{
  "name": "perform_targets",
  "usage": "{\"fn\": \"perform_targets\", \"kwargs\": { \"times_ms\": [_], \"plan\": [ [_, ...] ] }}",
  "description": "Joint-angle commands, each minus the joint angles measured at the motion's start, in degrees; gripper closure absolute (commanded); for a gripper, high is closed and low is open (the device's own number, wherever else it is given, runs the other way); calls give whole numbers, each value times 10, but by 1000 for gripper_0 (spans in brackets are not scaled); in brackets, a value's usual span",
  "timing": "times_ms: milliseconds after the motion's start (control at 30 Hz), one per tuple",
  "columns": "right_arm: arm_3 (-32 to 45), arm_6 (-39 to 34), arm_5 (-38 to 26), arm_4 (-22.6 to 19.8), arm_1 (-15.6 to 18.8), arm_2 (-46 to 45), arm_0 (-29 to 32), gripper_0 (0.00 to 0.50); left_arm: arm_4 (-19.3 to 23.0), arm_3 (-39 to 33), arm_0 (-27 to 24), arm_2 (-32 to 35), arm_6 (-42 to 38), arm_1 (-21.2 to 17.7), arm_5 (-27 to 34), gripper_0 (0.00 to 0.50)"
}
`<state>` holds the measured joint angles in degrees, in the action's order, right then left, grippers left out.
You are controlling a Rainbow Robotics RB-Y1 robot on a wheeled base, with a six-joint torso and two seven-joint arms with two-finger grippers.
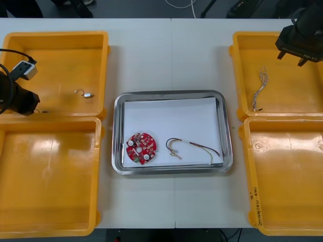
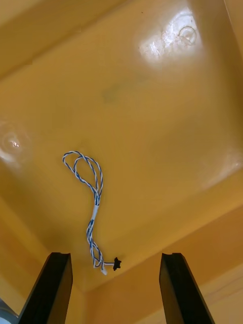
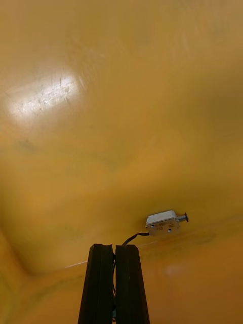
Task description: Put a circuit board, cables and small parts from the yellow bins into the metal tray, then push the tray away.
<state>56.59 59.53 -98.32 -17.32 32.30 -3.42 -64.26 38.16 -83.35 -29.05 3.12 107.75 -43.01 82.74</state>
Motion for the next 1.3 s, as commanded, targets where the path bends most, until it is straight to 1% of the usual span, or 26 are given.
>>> {"fn": "perform_targets", "kwargs": {
  "times_ms": [33, 200, 467, 633, 767, 833, 1033, 1167, 1300],
  "plan": [
    [-21, -57, 21, 4, -13, -16, -34, 0, 9, -10, -36, 22, 55, -28, -8, 500],
    [-47, -71, 44, 0, -22, -16, -34, 0, 11, -10, -46, 21, 55, -27, -24, 500],
    [-54, -70, 53, -2, -27, -16, -33, 0, 2, -1, -67, 8, 51, -20, -34, 500],
    [-68, -71, 67, -7, -27, -16, -33, 0, 5, 36, -92, 4, 53, -7, -52, 500],
    [-68, -71, 73, -8, -27, -18, -32, 0, -2, 63, -109, -1, 55, 4, -68, 500],
    [-68, -71, 74, -10, -27, -23, -32, 0, -5, 77, -117, -5, 55, 12, -82, 500],
    [-68, -64, 81, -15, -27, -48, -28, 0, -9, 106, -138, -16, 55, 20, -106, 500],
    [-68, -60, 84, -20, -27, -50, -17, 0, -12, 123, -154, -17, 57, 28, -111, 500],
    [-69, -60, 92, -25, -29, -52, -7, 0, -13, 124, -154, -17, 59, 28, -111, 500]
  ]
}}
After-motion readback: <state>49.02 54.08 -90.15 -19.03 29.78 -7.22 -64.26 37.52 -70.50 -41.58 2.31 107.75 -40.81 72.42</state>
